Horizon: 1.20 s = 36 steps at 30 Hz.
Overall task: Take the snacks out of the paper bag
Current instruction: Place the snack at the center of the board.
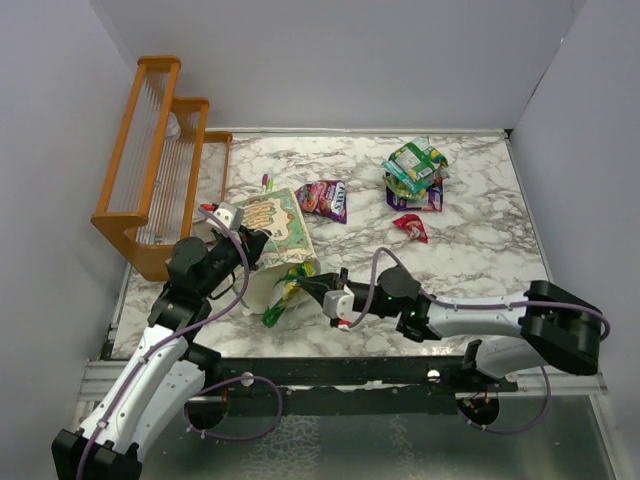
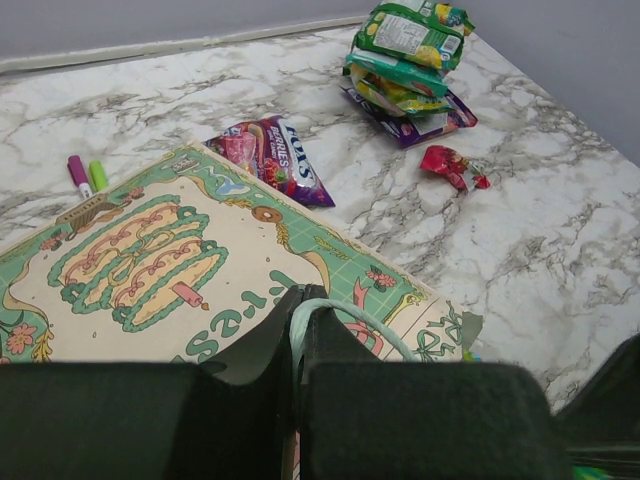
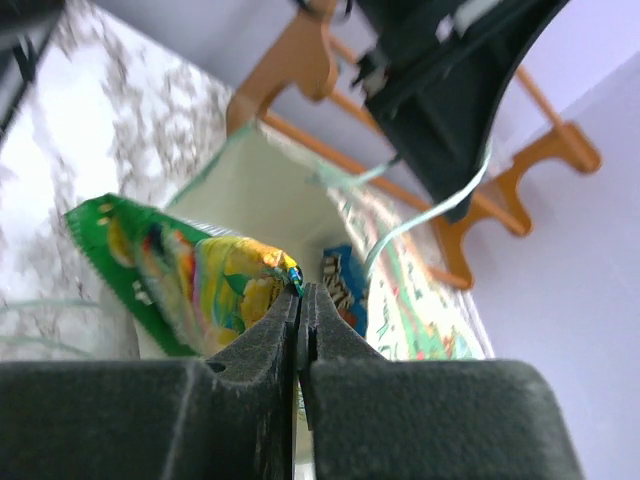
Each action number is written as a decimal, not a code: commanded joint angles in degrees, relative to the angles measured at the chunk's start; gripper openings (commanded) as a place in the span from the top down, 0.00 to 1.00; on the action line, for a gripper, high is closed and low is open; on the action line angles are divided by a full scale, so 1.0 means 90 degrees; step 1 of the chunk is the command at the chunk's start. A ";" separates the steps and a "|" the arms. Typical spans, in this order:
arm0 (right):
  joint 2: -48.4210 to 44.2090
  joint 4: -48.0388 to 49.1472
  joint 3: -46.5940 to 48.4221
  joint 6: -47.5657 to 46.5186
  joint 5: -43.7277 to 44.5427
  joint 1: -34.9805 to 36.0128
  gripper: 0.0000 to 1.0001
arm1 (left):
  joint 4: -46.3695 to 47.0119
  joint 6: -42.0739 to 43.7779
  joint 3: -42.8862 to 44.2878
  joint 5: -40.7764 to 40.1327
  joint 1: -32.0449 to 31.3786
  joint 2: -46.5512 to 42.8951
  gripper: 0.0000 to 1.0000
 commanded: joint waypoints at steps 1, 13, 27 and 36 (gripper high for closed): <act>-0.0943 0.0212 -0.0082 0.0232 -0.1146 0.0049 0.99 | 0.0135 -0.0046 0.0232 -0.0045 0.0027 -0.0056 1.00; -0.3291 -0.0793 0.0258 0.0065 -0.0062 0.0044 0.99 | 0.0108 -0.0035 0.0245 -0.0104 0.0031 0.0007 1.00; -0.2915 0.0235 0.0734 -0.0175 0.5505 -0.0158 0.99 | 0.0131 -0.0060 0.0251 -0.0067 0.0029 0.0058 1.00; -0.2256 -0.2349 0.1218 0.3544 0.4796 -0.2525 0.99 | 0.0147 -0.0076 0.0248 -0.0030 0.0034 0.0091 1.00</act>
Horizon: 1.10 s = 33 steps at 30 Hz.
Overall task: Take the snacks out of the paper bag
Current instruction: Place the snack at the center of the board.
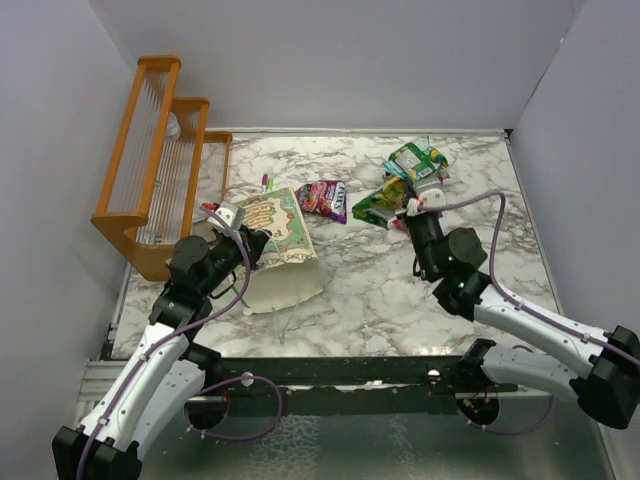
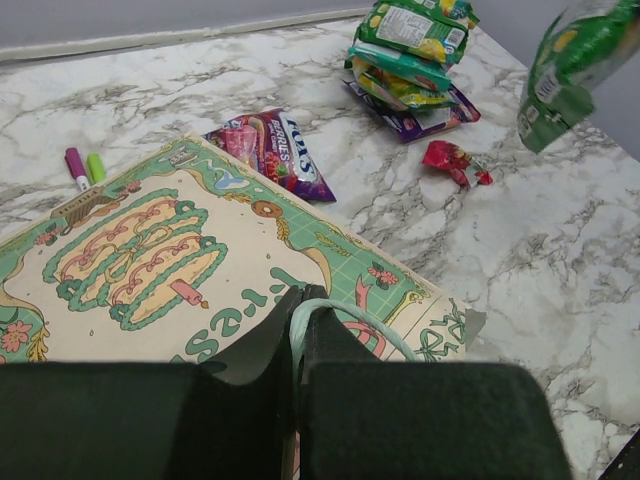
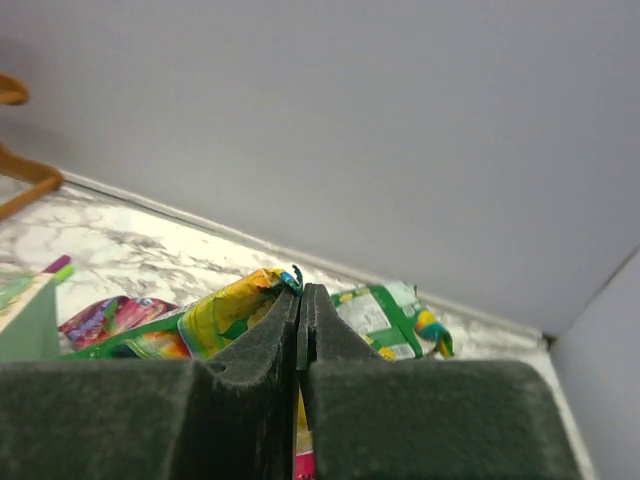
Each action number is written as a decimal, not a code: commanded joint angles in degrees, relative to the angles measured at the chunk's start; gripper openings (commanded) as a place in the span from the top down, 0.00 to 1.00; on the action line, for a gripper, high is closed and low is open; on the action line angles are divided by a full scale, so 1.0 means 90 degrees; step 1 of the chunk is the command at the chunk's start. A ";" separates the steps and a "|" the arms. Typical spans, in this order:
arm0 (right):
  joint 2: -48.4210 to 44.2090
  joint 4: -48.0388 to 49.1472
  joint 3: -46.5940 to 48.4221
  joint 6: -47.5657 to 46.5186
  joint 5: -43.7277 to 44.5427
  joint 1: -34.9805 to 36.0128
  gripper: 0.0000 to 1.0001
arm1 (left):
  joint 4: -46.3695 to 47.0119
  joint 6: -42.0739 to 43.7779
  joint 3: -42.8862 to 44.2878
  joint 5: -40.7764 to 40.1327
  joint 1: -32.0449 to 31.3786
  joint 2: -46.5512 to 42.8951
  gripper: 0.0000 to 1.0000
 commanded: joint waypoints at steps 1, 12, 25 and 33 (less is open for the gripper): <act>0.0599 -0.1204 0.0523 0.2432 -0.0532 -0.1186 0.98 | 0.0149 -0.0058 0.0246 -0.0004 0.0028 -0.0003 1.00; 0.3586 -0.1117 0.2271 0.3474 -0.1331 -0.2069 0.98 | 0.0084 -0.0041 0.0246 0.0004 0.0029 -0.0066 1.00; 0.6244 -0.0919 0.4965 0.1286 -0.1288 -0.2405 0.99 | 0.0053 -0.0024 0.0244 0.0002 0.0035 -0.0155 1.00; 0.7332 0.0901 0.4651 -0.2032 -0.0995 -0.2410 0.99 | 0.0062 -0.0037 0.0228 0.0002 0.0027 -0.0151 1.00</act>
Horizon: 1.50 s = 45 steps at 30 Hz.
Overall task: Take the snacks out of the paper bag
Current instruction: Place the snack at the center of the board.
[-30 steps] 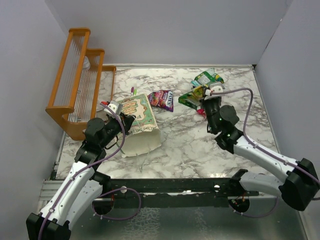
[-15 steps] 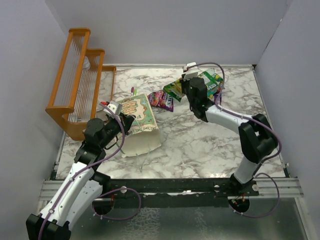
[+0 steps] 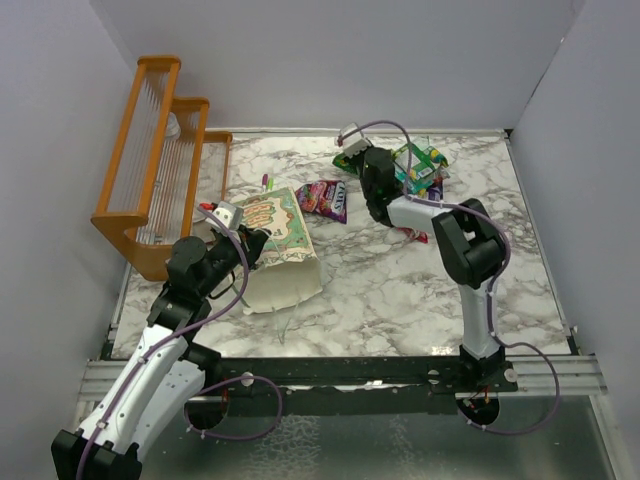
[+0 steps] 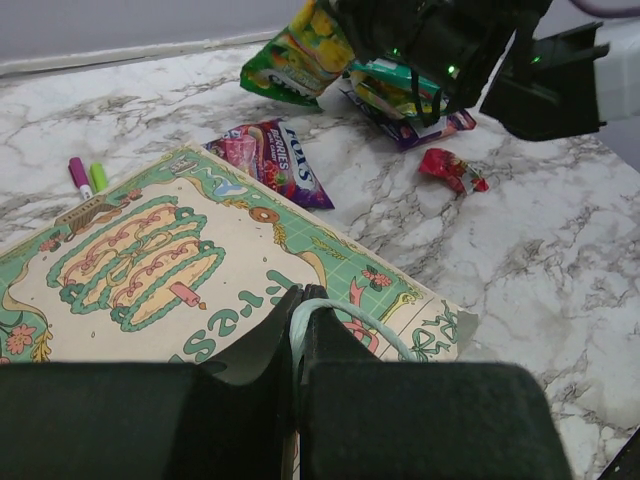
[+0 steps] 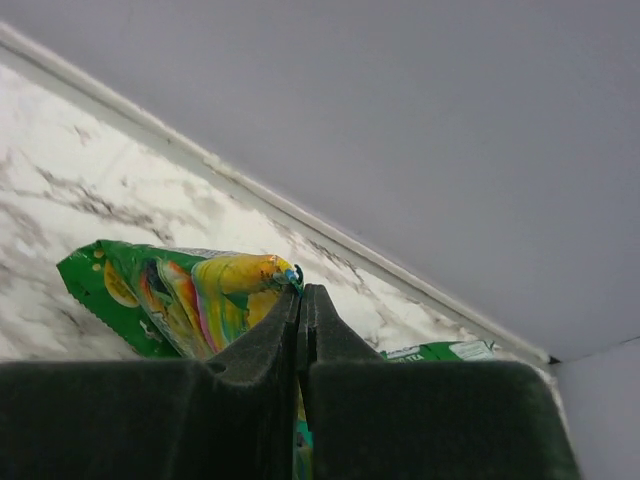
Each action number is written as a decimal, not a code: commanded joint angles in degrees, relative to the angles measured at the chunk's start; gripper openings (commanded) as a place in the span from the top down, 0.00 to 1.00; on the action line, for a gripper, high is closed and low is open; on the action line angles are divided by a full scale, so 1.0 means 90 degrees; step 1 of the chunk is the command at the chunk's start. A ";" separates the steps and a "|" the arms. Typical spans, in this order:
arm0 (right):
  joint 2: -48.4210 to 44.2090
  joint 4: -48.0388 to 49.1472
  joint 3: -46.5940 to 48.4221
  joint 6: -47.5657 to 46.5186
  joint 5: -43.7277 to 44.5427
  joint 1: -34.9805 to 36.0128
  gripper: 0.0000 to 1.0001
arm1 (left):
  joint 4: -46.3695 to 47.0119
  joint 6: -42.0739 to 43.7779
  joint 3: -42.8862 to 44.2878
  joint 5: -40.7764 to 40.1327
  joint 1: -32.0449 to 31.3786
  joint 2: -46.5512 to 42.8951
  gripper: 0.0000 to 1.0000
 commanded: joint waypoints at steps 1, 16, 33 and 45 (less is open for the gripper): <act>0.0389 0.1329 -0.0349 -0.2193 0.0033 0.0014 0.99 | 0.0127 -0.0026 0.0174 0.0003 0.0035 -0.0045 1.00; -0.0782 -0.0714 -0.1590 -0.0150 -0.1602 0.0047 0.98 | 0.0156 -0.0051 0.0182 0.0061 0.0029 0.0061 1.00; -0.1571 -0.1659 -0.2438 0.1665 -0.2187 0.0165 0.88 | 0.0187 -0.0080 0.0173 0.0122 0.0031 0.0025 1.00; -0.4277 0.0194 -0.4762 0.2168 -0.3624 0.0165 0.44 | 0.0191 -0.0066 0.0177 0.0137 0.0028 -0.0026 1.00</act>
